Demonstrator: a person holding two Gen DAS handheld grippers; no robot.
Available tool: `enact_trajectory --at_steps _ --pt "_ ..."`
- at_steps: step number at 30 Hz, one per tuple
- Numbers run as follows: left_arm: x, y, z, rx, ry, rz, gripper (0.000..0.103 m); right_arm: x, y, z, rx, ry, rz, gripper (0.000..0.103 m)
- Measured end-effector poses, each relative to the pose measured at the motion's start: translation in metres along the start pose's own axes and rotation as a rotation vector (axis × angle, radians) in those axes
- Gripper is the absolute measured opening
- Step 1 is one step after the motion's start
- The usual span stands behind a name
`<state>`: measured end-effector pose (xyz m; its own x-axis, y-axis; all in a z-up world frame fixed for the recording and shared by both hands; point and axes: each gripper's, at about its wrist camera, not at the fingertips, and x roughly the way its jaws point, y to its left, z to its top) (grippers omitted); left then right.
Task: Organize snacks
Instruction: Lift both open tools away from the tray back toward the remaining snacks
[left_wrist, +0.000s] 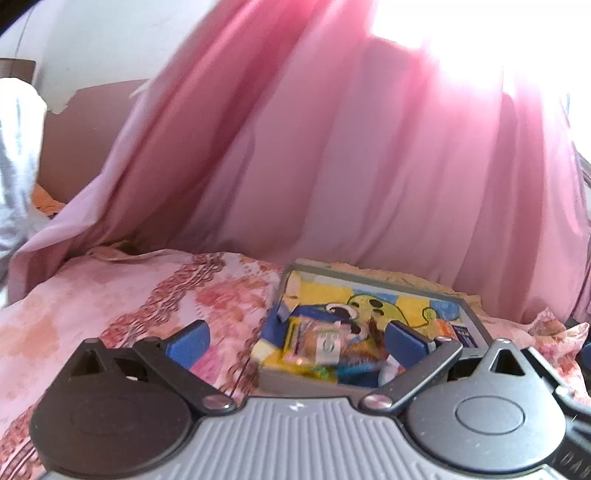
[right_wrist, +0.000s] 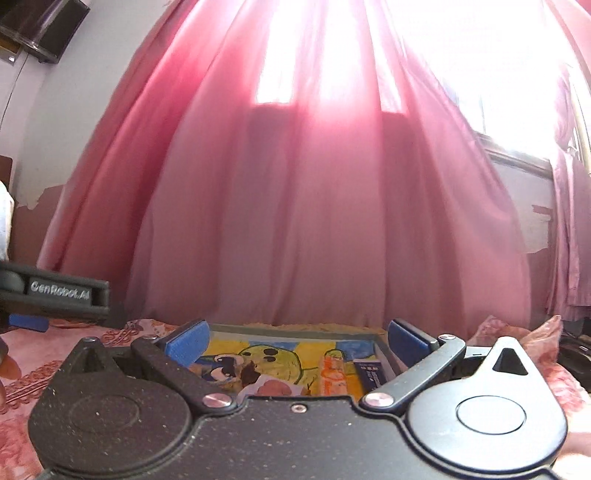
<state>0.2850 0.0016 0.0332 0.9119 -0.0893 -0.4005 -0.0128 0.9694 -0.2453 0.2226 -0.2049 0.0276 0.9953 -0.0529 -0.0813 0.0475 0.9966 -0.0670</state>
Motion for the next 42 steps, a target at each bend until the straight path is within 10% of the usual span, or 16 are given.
enact_trajectory --at_steps 24,42 --pt "-0.127 0.028 -0.093 0.08 0.07 0.058 0.103 -0.13 -0.005 -0.031 0.012 0.19 0.029 0.102" --pt "-0.128 0.022 -0.116 0.184 0.175 0.107 0.103 -0.127 -0.005 -0.061 0.036 0.435 0.034 0.102"
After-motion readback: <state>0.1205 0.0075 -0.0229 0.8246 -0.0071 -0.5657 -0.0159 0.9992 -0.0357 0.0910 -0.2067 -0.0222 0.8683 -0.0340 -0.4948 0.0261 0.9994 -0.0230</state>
